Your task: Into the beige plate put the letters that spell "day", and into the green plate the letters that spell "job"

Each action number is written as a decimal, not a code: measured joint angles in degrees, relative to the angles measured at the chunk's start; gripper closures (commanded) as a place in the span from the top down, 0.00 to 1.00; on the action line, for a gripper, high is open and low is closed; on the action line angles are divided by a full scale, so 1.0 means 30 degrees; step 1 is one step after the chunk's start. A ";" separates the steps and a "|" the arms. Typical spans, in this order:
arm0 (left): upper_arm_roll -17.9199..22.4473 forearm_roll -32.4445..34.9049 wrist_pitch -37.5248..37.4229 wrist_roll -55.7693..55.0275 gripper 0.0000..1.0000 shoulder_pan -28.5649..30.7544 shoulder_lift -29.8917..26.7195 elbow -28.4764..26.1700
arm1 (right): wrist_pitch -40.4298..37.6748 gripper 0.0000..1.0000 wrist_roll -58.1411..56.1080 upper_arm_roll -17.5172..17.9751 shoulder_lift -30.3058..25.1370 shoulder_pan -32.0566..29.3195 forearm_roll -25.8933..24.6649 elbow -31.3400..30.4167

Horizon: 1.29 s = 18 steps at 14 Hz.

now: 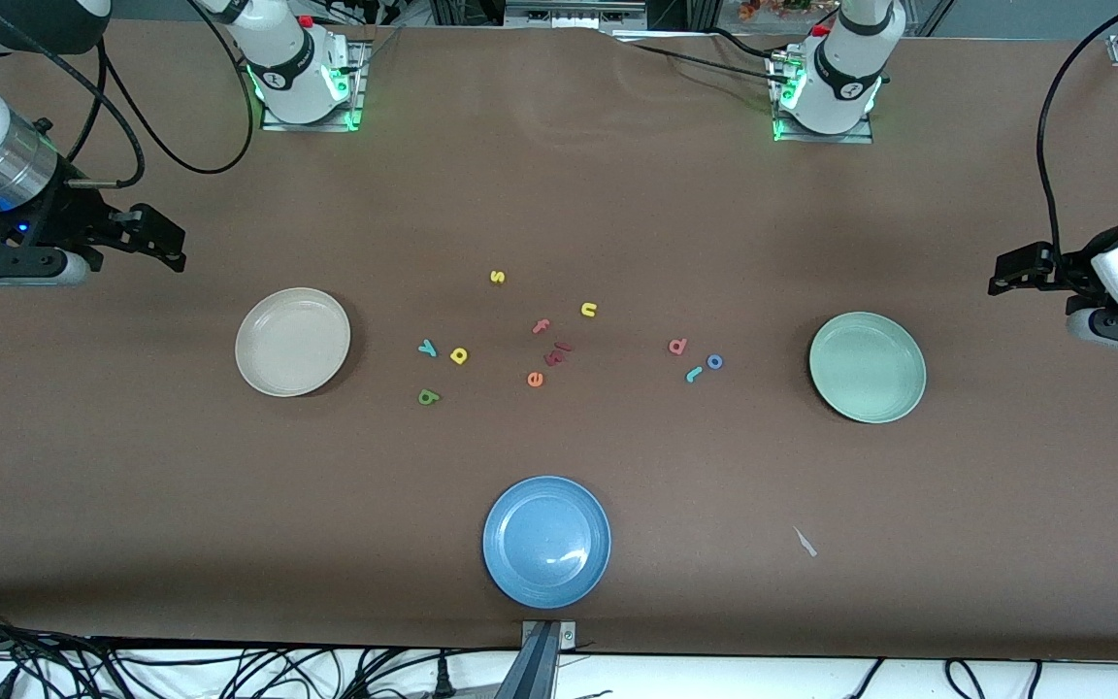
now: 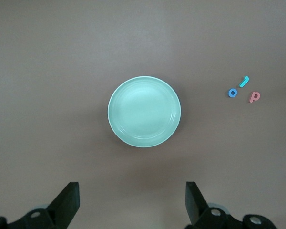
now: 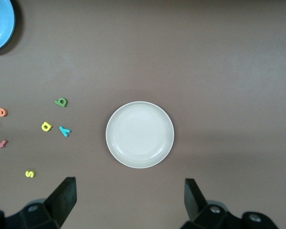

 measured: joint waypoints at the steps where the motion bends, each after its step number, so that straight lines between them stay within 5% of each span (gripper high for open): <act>1: -0.0138 0.0000 0.0053 0.0000 0.97 -0.0009 0.0000 0.0001 | 0.0000 1.00 0.0000 0.0000 0.0000 0.0000 0.0016 0.0000; 18: -0.0507 0.0035 0.0156 0.0004 0.99 -0.0005 -0.0004 0.0007 | -0.0033 1.00 0.0000 0.0000 0.0001 0.0000 0.0027 0.0000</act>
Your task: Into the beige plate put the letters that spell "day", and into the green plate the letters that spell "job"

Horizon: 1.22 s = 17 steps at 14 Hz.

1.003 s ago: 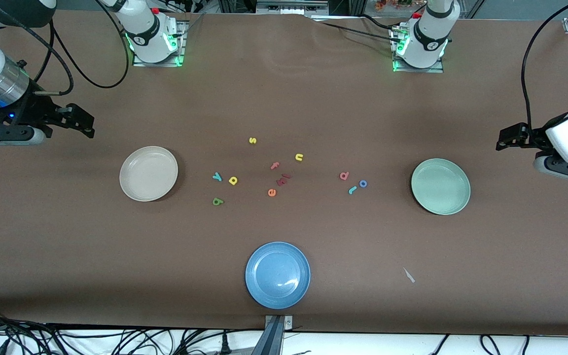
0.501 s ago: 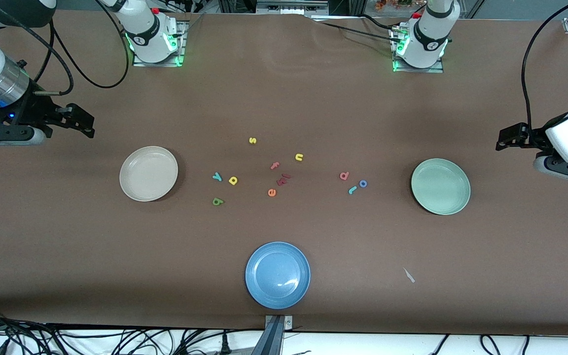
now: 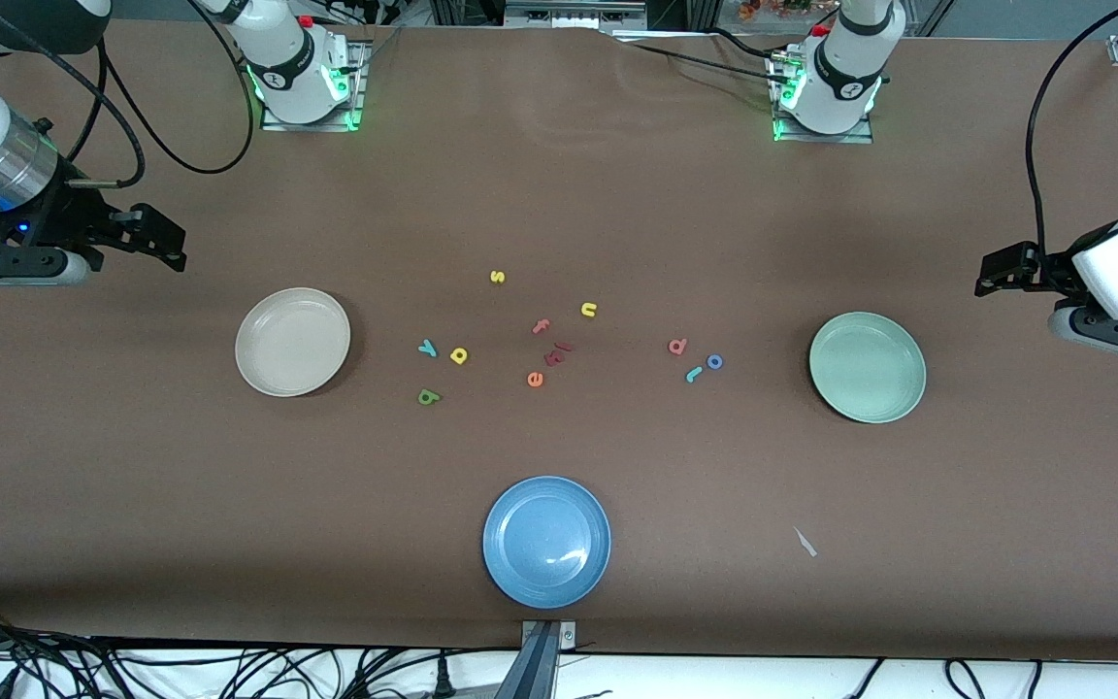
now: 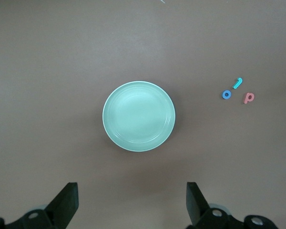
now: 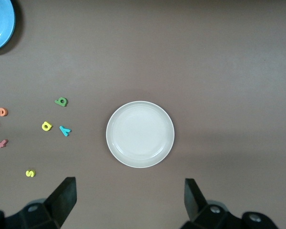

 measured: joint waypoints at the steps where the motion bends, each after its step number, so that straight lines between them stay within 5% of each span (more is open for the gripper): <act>1: 0.0000 0.0000 0.0000 0.0000 0.99 0.0001 0.0000 0.0000 | -0.0003 1.00 0.0000 0.0000 0.0000 0.0000 0.0000 0.0000; 17: -0.0043 -0.0244 0.0000 -0.0187 0.99 -0.0075 0.0023 -0.0006 | -0.0022 1.00 0.0000 -0.0001 0.0007 0.0000 0.0000 0.0000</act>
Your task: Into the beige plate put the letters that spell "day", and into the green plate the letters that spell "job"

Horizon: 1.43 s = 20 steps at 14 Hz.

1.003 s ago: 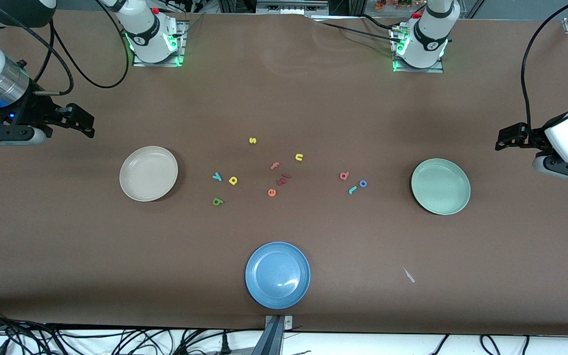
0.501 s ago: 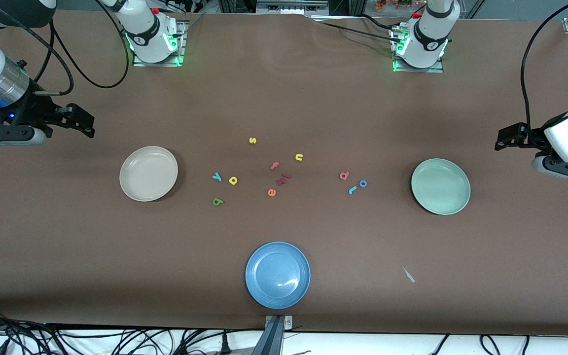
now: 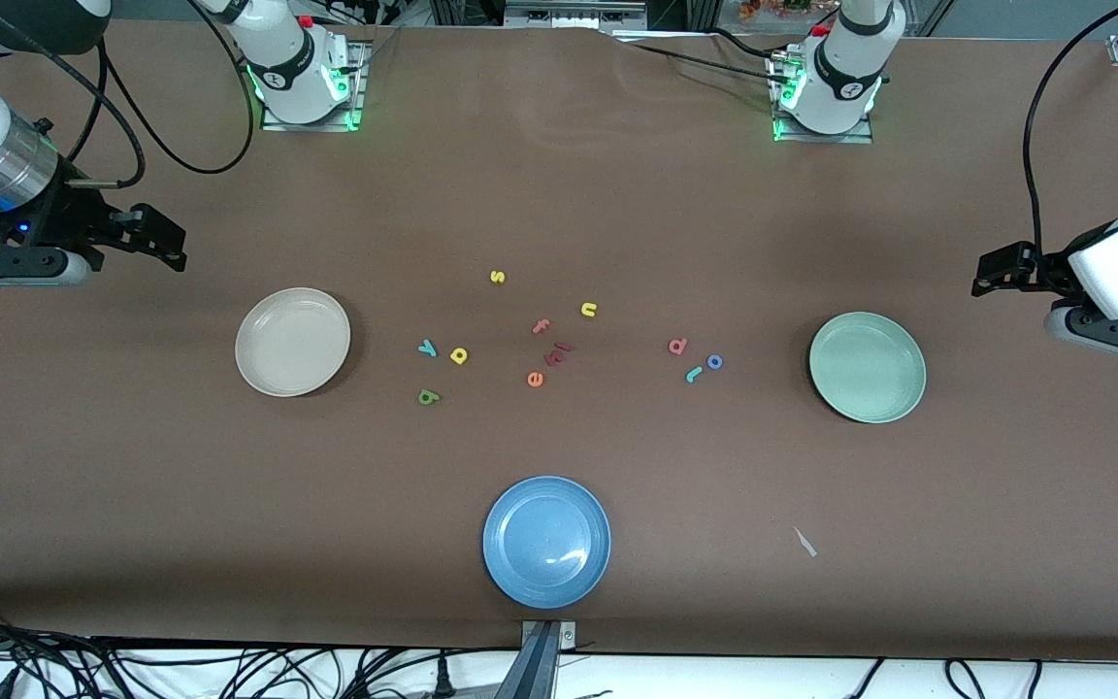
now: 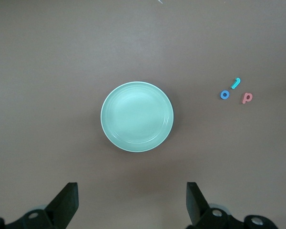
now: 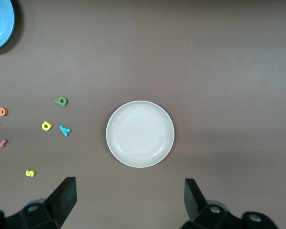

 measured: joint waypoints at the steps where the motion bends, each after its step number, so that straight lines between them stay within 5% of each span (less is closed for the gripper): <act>1: -0.0041 -0.0310 0.0000 -0.0464 0.99 -0.0071 0.0039 -0.0012 | -0.0005 1.00 0.0000 0.0000 0.0001 0.0000 0.0000 0.0000; 5: -0.0225 -0.0744 0.0453 -0.4474 0.99 -0.2121 0.0938 -0.0124 | -0.0016 1.00 0.0000 -0.0003 0.0001 -0.0001 0.0000 -0.0005; 11: -0.0339 -0.1535 0.4370 -1.0522 0.99 -0.5643 0.3327 -0.2279 | -0.0275 1.00 0.0006 0.0107 0.0331 0.0444 0.0094 -0.0124; 15: -0.0338 -0.1537 0.9024 -1.2607 0.94 -0.6844 0.4128 -0.5252 | -0.0032 1.00 0.0368 0.0212 0.2303 0.2532 0.0108 -0.0274; 20: -0.0376 -0.1543 1.2441 -1.3611 0.83 -0.7292 0.5556 -0.7337 | 0.3487 1.00 0.4265 0.0260 0.5724 0.4753 0.0108 -0.0438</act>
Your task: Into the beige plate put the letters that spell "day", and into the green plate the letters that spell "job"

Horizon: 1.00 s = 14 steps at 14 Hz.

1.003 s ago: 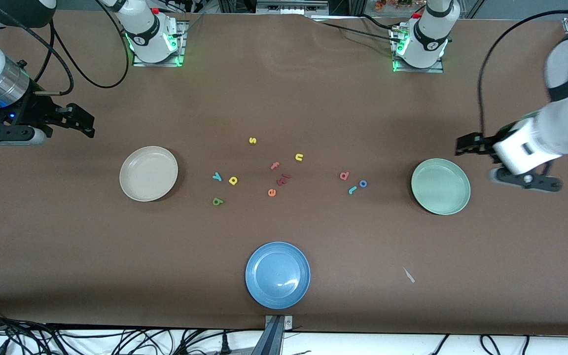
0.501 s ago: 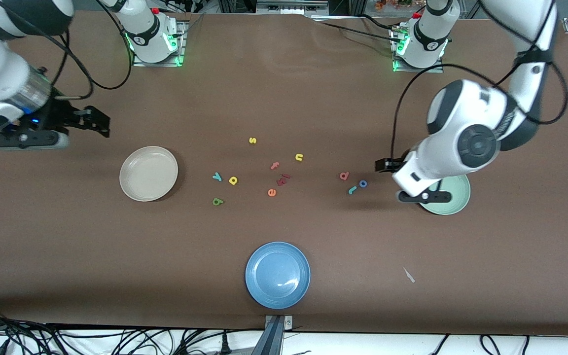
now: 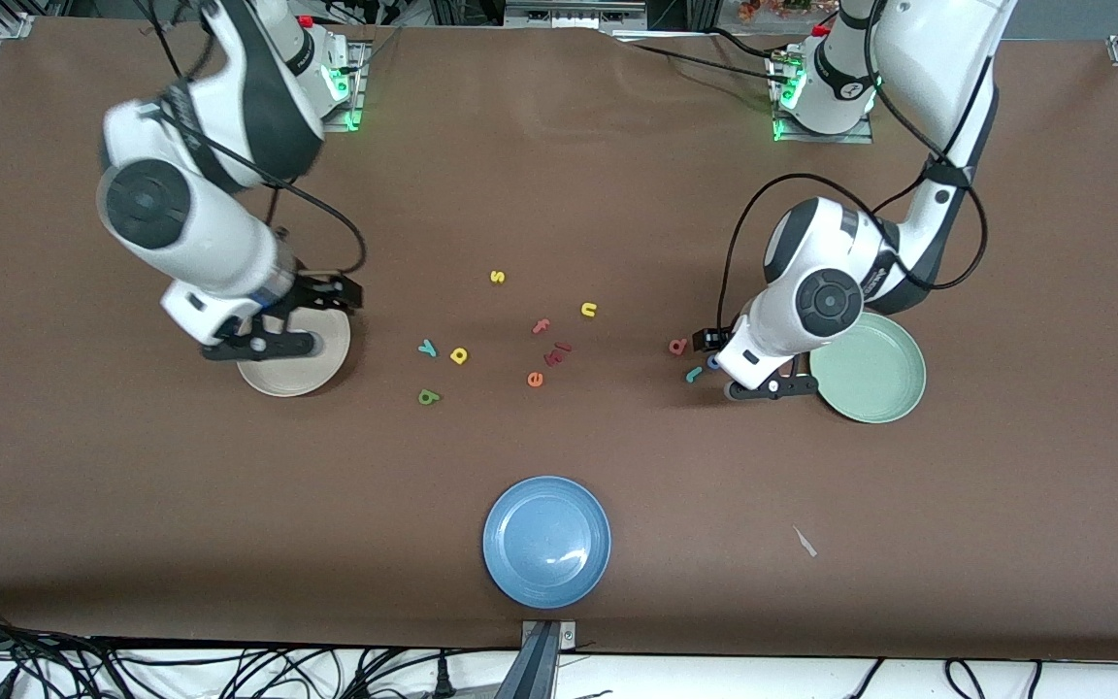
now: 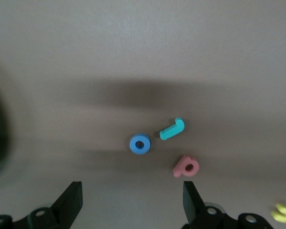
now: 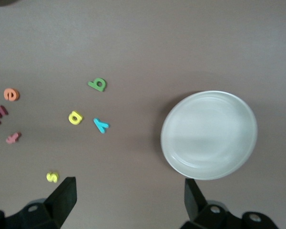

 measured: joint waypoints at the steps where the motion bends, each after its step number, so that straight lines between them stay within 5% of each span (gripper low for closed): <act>1: -0.0016 0.0000 0.0727 -0.0077 0.81 -0.0025 0.0282 -0.0316 | 0.0942 1.00 0.0815 -0.0002 0.0643 0.0308 0.0000 -0.0146; 7: -0.0045 0.0000 0.2909 -0.0216 0.61 -0.0043 0.1855 -0.0867 | 0.6614 0.99 0.9109 -0.0004 0.4217 0.2200 -0.0002 -0.0628; 10: -0.0044 0.0000 0.3027 -0.0282 0.45 -0.0038 0.1963 -0.0857 | 0.7869 0.78 1.3942 -0.0019 0.5420 0.3199 -0.0103 -0.0633; 14: -0.0029 -0.0001 0.3024 -0.0636 0.03 -0.0030 0.1887 -0.0832 | 0.8378 0.54 1.5617 -0.0094 0.6194 0.3811 -0.0207 -0.0634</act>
